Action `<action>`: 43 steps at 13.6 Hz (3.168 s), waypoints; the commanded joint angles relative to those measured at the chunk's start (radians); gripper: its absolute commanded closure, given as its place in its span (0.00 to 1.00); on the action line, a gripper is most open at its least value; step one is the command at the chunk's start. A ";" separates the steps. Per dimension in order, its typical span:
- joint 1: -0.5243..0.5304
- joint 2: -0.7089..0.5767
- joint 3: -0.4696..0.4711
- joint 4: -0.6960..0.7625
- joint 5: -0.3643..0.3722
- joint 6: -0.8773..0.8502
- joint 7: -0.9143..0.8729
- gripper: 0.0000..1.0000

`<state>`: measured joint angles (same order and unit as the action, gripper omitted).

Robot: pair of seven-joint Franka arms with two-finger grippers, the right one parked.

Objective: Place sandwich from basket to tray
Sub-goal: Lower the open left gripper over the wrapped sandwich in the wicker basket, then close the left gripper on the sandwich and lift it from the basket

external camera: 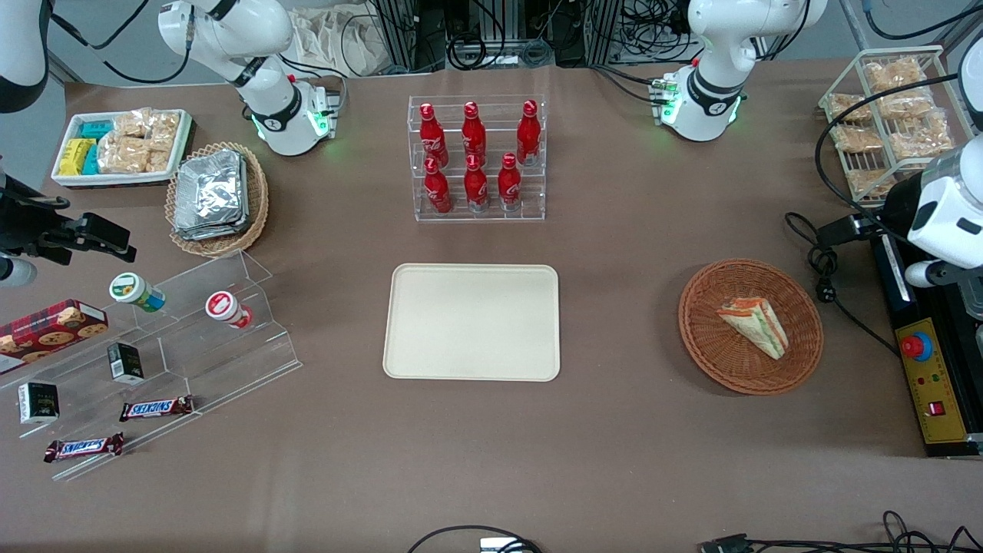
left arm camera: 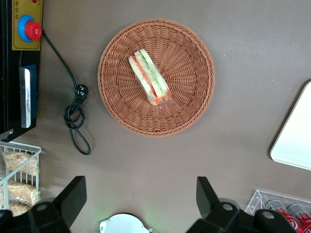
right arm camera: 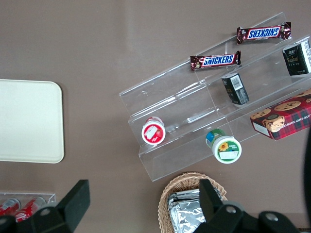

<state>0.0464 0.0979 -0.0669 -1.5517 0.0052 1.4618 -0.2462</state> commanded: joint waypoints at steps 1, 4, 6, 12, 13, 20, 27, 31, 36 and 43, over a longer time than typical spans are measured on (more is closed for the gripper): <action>0.003 0.016 -0.005 0.036 0.009 -0.031 -0.007 0.00; 0.006 0.045 -0.005 0.036 -0.004 -0.020 -0.008 0.00; 0.006 0.066 -0.004 0.025 0.004 -0.003 -0.010 0.00; 0.012 0.088 -0.004 -0.170 -0.019 0.205 -0.213 0.00; 0.012 0.092 -0.002 -0.209 -0.017 0.265 -0.281 0.00; 0.009 0.242 -0.004 -0.311 -0.017 0.544 -0.525 0.00; 0.010 0.279 -0.002 -0.393 -0.008 0.612 -0.558 0.00; 0.012 0.295 -0.001 -0.438 -0.004 0.680 -0.558 0.00; 0.021 0.316 0.001 -0.432 0.007 0.744 -0.555 0.45; 0.007 0.266 -0.004 -0.368 0.021 0.625 -0.538 1.00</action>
<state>0.0582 0.4020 -0.0615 -1.9597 0.0085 2.1733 -0.7867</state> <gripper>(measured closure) 0.674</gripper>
